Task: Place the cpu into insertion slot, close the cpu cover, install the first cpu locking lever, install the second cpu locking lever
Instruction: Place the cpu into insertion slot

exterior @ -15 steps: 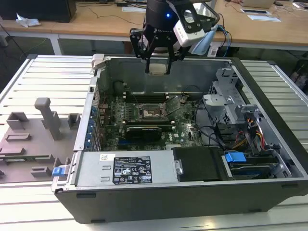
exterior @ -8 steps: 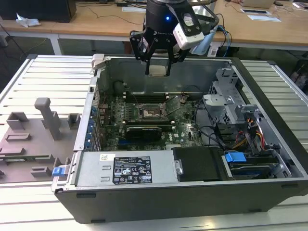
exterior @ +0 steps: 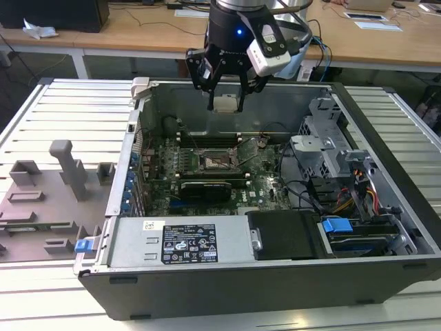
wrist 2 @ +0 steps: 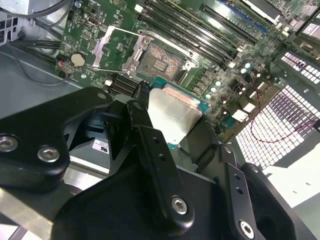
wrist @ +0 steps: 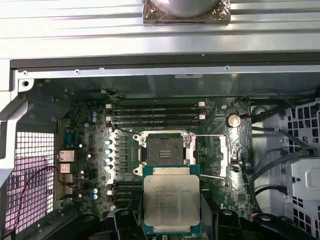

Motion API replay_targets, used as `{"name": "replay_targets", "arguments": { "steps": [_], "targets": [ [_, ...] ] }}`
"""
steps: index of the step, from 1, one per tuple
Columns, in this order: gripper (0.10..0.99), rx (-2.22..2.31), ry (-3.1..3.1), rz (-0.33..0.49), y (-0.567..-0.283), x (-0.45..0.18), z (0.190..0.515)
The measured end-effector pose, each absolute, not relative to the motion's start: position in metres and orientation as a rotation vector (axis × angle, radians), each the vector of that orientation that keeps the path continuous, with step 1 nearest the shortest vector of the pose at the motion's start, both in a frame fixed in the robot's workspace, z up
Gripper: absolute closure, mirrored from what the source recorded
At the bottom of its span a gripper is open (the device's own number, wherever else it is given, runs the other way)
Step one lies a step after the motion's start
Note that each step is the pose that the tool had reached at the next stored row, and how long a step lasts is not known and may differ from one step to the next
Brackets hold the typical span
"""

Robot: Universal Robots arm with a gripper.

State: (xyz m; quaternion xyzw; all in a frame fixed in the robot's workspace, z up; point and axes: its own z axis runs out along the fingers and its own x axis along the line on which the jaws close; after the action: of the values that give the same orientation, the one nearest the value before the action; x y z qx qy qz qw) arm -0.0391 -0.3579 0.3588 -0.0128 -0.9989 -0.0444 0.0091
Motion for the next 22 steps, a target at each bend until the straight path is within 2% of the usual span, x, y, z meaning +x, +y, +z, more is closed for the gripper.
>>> {"name": "replay_targets", "arguments": {
  "steps": [22],
  "targets": [
    [0.545, -0.04, -3.12, -0.139, -0.358, -0.039, 0.344]
  ]
}}
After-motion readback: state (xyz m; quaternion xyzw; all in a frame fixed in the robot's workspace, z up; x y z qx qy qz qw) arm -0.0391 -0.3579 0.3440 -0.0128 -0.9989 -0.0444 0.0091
